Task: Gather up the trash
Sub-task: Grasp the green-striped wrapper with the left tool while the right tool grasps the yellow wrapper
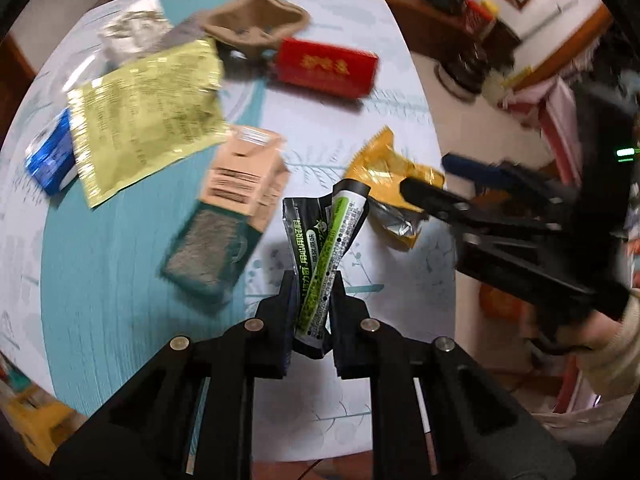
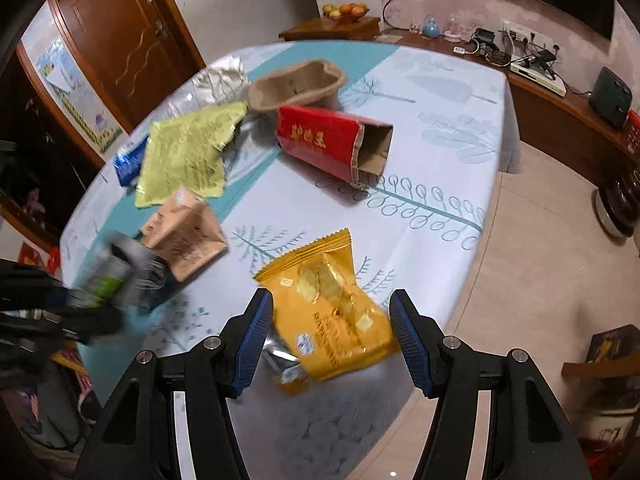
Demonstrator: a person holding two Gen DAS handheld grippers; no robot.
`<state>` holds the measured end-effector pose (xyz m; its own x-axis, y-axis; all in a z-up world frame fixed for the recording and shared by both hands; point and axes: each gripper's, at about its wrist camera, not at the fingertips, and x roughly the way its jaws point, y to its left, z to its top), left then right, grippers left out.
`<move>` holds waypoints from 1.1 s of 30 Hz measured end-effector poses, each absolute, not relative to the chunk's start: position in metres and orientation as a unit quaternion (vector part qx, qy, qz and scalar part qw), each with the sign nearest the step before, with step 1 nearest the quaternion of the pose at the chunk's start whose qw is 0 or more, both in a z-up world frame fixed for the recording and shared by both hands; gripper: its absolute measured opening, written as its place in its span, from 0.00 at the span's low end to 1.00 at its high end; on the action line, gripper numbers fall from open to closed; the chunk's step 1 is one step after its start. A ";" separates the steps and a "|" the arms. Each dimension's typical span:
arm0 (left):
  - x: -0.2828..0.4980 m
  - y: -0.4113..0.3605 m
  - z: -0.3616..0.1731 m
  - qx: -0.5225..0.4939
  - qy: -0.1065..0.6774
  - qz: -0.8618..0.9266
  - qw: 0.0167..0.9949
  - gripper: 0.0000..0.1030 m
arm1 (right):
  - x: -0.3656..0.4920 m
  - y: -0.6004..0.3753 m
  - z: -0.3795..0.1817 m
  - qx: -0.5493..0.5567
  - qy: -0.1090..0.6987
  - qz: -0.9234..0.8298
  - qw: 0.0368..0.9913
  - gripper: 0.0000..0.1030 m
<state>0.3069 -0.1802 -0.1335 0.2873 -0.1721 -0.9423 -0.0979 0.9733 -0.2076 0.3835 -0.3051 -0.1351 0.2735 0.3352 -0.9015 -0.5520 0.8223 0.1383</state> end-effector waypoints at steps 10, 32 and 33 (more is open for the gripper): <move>0.278 -0.102 -0.119 -0.181 0.567 0.033 0.803 0.12 | 0.371 -0.278 -0.156 -0.180 0.524 0.261 0.790 0.38; 0.195 -0.039 -0.080 -0.139 0.535 -0.026 0.833 0.12 | 0.217 -0.231 -0.077 -0.063 0.528 0.174 0.829 0.09; 0.189 -0.033 -0.076 -0.135 0.532 -0.034 0.835 0.12 | 0.202 -0.224 -0.068 -0.055 0.521 0.163 0.836 0.09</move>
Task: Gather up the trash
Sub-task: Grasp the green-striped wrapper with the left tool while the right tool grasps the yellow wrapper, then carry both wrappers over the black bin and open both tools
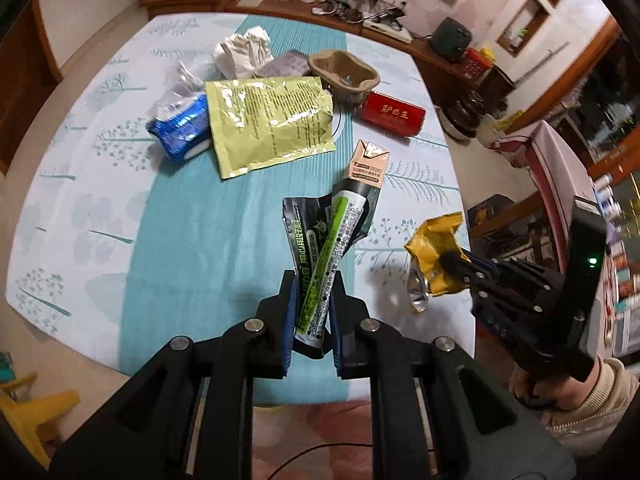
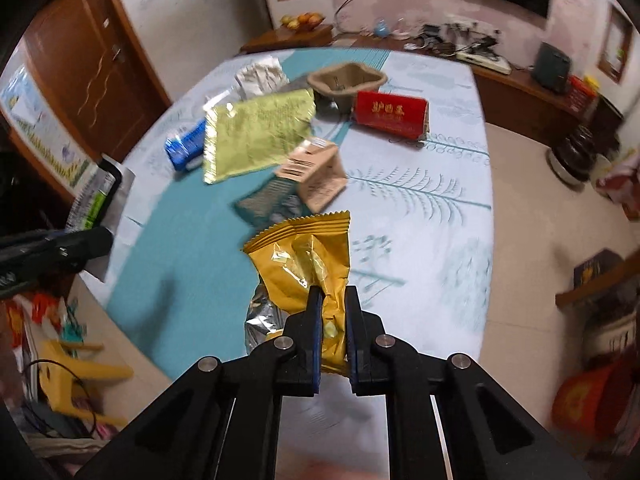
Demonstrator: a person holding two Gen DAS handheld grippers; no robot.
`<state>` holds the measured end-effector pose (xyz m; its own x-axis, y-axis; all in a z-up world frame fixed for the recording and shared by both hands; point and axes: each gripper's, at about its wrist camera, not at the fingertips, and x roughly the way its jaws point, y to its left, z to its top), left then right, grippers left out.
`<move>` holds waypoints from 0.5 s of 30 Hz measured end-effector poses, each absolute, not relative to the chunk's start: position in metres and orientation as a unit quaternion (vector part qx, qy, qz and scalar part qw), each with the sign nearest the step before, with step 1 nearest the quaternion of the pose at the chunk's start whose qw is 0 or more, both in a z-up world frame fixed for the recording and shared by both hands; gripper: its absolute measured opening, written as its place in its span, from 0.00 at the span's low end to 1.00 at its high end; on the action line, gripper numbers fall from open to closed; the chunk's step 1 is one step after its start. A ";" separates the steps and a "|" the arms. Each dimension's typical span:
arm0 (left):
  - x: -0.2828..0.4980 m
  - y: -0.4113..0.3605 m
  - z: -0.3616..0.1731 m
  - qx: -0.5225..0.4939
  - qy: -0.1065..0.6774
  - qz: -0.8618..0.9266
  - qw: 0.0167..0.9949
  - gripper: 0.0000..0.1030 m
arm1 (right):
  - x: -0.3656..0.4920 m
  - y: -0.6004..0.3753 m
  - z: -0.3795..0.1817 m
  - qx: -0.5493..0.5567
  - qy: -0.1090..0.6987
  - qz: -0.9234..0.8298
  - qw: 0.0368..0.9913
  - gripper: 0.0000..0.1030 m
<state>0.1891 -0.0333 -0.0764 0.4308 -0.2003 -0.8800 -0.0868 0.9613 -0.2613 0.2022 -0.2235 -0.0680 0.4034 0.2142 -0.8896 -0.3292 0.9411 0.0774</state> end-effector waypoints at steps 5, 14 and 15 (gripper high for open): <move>0.156 -0.003 -0.058 -0.099 0.513 -0.079 0.849 0.12 | 0.144 -0.191 -0.035 -0.011 0.490 0.110 0.865 0.09; 0.083 0.046 -0.031 -0.034 0.475 -0.163 0.864 0.12 | 0.033 -0.129 -0.001 0.051 0.471 0.063 0.879 0.09; 0.076 0.047 -0.031 -0.030 0.475 -0.169 0.863 0.12 | 0.023 -0.124 0.002 0.048 0.472 0.062 0.878 0.09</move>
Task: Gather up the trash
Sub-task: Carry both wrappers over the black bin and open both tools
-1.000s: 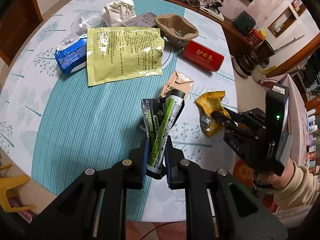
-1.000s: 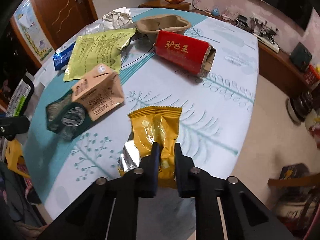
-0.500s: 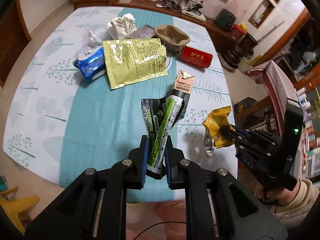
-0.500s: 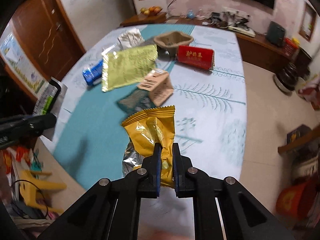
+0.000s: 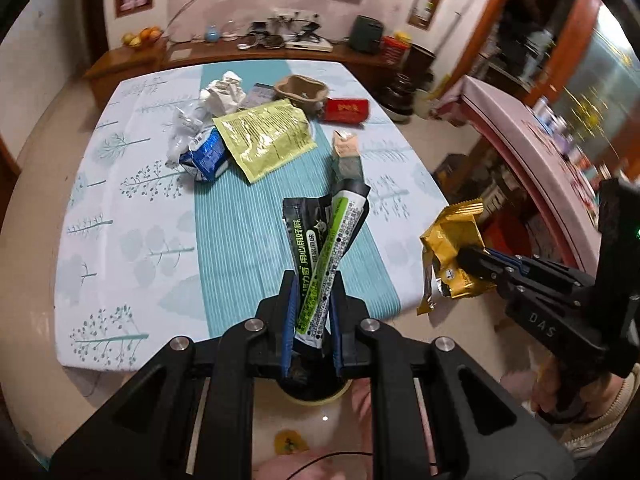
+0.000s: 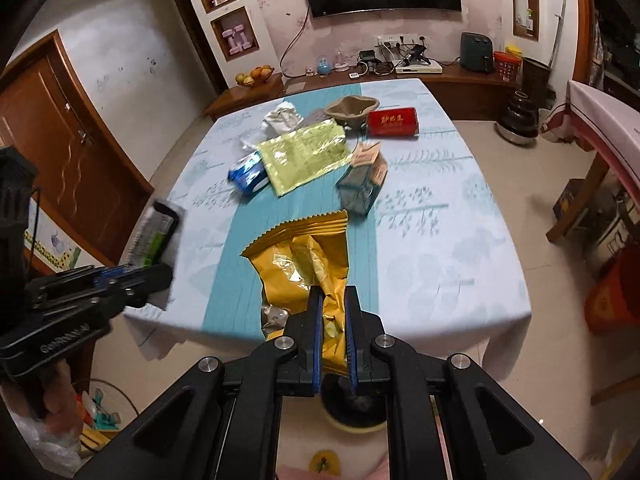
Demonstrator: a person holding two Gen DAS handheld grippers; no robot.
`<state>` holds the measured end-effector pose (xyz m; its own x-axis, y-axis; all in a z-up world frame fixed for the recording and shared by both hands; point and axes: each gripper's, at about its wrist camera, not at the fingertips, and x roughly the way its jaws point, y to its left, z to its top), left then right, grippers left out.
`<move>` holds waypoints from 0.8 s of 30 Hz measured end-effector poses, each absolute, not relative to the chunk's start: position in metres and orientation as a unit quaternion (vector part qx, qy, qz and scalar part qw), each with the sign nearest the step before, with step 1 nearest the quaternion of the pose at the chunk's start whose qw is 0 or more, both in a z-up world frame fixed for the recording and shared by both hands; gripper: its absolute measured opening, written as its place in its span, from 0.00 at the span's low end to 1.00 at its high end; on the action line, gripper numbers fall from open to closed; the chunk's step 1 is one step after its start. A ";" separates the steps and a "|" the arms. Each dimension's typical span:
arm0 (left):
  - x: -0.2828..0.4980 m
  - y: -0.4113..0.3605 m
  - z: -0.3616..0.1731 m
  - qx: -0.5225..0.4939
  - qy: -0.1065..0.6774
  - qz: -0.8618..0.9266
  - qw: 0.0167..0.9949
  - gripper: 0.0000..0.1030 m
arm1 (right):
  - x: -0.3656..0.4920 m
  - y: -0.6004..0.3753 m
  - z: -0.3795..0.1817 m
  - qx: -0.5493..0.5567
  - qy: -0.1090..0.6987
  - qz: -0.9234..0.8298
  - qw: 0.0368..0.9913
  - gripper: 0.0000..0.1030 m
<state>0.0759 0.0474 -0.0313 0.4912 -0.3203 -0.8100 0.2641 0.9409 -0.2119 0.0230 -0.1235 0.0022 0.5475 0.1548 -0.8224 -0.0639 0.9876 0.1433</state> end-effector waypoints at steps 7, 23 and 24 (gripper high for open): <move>0.029 0.053 -0.032 -0.012 0.488 -0.200 0.850 0.12 | -0.025 -0.106 0.019 0.031 0.471 0.054 0.880 0.09; -0.039 0.024 -0.084 -0.003 0.521 -0.167 0.837 0.12 | -0.081 -0.126 -0.071 0.065 0.533 0.066 0.841 0.09; -0.041 0.021 -0.094 0.000 0.523 -0.162 0.837 0.12 | -0.081 -0.129 -0.087 0.069 0.538 0.065 0.838 0.09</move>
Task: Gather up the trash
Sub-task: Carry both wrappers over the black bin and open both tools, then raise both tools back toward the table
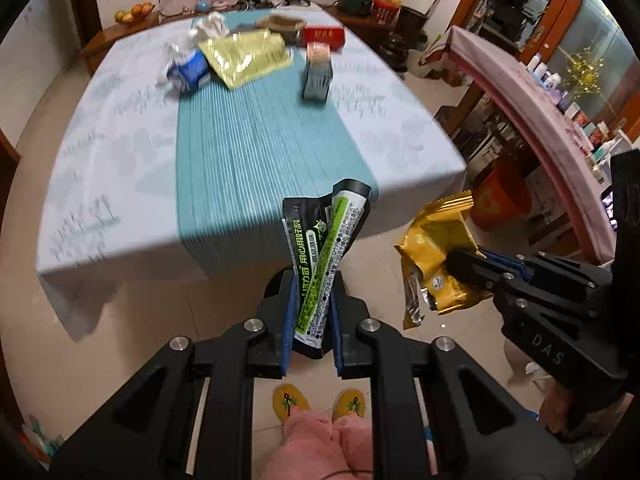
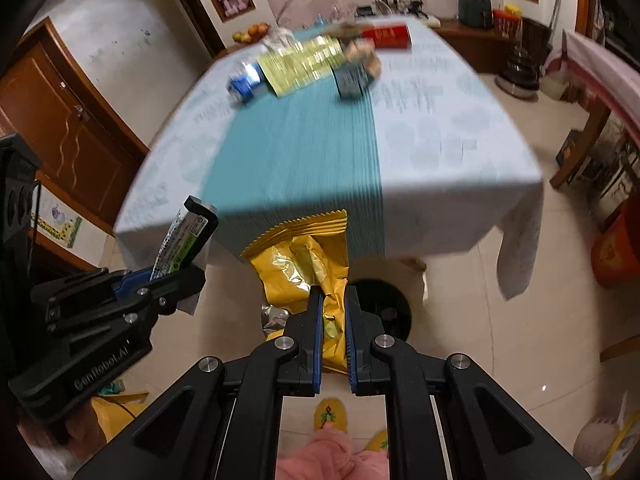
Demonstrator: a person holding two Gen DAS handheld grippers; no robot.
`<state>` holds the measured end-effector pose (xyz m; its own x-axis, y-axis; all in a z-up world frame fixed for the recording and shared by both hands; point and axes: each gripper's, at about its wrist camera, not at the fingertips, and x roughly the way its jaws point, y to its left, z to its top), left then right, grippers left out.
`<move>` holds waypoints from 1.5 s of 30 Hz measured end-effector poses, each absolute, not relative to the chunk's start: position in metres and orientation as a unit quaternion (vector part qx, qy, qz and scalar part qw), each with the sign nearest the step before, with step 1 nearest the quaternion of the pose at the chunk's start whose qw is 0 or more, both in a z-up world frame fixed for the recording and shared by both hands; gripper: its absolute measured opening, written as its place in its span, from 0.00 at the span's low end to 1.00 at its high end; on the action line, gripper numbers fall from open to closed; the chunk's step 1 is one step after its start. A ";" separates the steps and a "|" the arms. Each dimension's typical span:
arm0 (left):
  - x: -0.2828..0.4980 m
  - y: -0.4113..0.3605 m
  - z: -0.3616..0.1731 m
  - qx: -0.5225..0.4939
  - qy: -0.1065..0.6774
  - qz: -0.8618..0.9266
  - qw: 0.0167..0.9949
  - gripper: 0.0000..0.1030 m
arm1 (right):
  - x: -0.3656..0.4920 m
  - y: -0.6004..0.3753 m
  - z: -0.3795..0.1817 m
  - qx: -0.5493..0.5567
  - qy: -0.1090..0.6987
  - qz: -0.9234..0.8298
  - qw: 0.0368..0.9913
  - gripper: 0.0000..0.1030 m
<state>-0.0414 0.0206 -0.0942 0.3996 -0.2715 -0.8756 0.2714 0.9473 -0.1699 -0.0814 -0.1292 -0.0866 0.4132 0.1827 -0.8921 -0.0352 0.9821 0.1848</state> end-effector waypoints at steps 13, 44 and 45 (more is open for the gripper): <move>-0.042 -0.015 -0.323 -0.001 0.556 -0.112 0.823 0.12 | -0.081 -0.159 -0.342 0.113 0.589 0.045 0.799 0.09; -0.009 -0.007 -0.498 0.062 0.488 -0.068 0.868 0.81 | -0.073 -0.177 -0.489 0.143 0.562 0.008 0.815 0.51; -0.011 -0.008 -0.493 0.062 0.487 -0.066 0.869 0.81 | -0.074 -0.177 -0.481 0.143 0.561 0.006 0.815 0.51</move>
